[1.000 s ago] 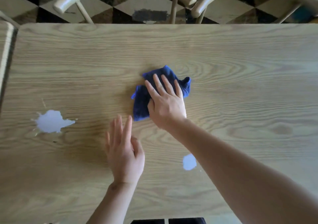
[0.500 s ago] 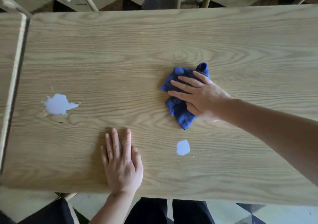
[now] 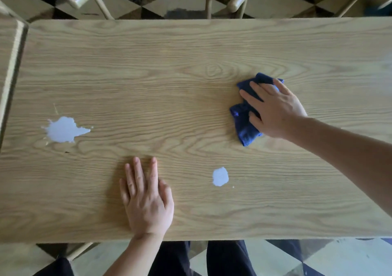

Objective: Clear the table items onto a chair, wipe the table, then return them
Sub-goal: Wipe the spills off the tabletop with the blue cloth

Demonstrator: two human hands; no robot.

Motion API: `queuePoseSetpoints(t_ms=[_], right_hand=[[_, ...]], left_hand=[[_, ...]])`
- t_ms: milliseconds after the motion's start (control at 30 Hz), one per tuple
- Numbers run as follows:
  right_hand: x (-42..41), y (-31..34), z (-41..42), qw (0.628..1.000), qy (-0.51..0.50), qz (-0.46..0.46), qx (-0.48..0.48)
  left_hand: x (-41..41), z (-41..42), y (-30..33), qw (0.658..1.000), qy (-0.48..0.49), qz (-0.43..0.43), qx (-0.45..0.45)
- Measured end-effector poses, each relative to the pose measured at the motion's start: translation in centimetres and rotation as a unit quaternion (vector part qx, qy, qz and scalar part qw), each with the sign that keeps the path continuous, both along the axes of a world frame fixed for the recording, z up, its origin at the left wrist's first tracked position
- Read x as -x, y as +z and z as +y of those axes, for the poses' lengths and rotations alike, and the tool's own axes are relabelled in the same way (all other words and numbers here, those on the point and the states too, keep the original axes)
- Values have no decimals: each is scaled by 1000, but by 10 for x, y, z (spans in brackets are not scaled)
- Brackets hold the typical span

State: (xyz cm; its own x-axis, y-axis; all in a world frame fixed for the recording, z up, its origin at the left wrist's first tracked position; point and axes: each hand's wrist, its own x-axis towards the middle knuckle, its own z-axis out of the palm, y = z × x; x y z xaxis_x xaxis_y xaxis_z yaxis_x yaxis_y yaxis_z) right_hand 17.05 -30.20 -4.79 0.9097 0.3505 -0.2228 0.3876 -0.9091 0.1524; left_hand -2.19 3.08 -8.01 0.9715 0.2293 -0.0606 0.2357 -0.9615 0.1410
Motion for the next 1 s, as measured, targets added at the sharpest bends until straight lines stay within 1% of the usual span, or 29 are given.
queuePoseSetpoints(t_ms=[67, 100, 167, 233, 333, 433, 533, 700, 767, 867, 933, 1000], right_hand=[[-4, -6, 4, 998, -3, -33, -47], [-3, -12, 10, 994, -31, -61, -82], [-2, -21, 27, 975, -133, -116, -137], [-6, -26, 44, 953, -222, -131, -160], [-15, -26, 39, 944, -275, -113, -145], [-27, -23, 15, 929, -325, -121, -129], [-27, -23, 4, 899, -394, -130, -139], [-15, -26, 38, 837, -509, -140, -145], [-2, -26, 59, 819, -534, -139, -155], [22, -27, 103, 806, -554, -135, -160], [36, -28, 139, 807, -550, -144, -157], [46, -29, 174, 819, -527, -157, -162]], left_hand=[[0, 3, 0, 1000, -5, -5, 2], [1, 3, 0, 1000, -5, -7, 6], [2, 3, 0, 1000, -5, -16, 15], [1, 3, -2, 999, -8, -26, 19], [3, 6, -2, 999, -8, -23, 21], [2, 5, -2, 999, -9, -25, 28], [2, 5, -3, 999, -9, -24, 37], [3, 6, -1, 999, -8, 5, 34], [2, 6, 0, 999, -5, 7, 44], [0, 5, 3, 998, 1, 11, 59], [1, 7, 4, 998, -2, 10, 65], [2, 8, 5, 998, -2, 8, 69]])
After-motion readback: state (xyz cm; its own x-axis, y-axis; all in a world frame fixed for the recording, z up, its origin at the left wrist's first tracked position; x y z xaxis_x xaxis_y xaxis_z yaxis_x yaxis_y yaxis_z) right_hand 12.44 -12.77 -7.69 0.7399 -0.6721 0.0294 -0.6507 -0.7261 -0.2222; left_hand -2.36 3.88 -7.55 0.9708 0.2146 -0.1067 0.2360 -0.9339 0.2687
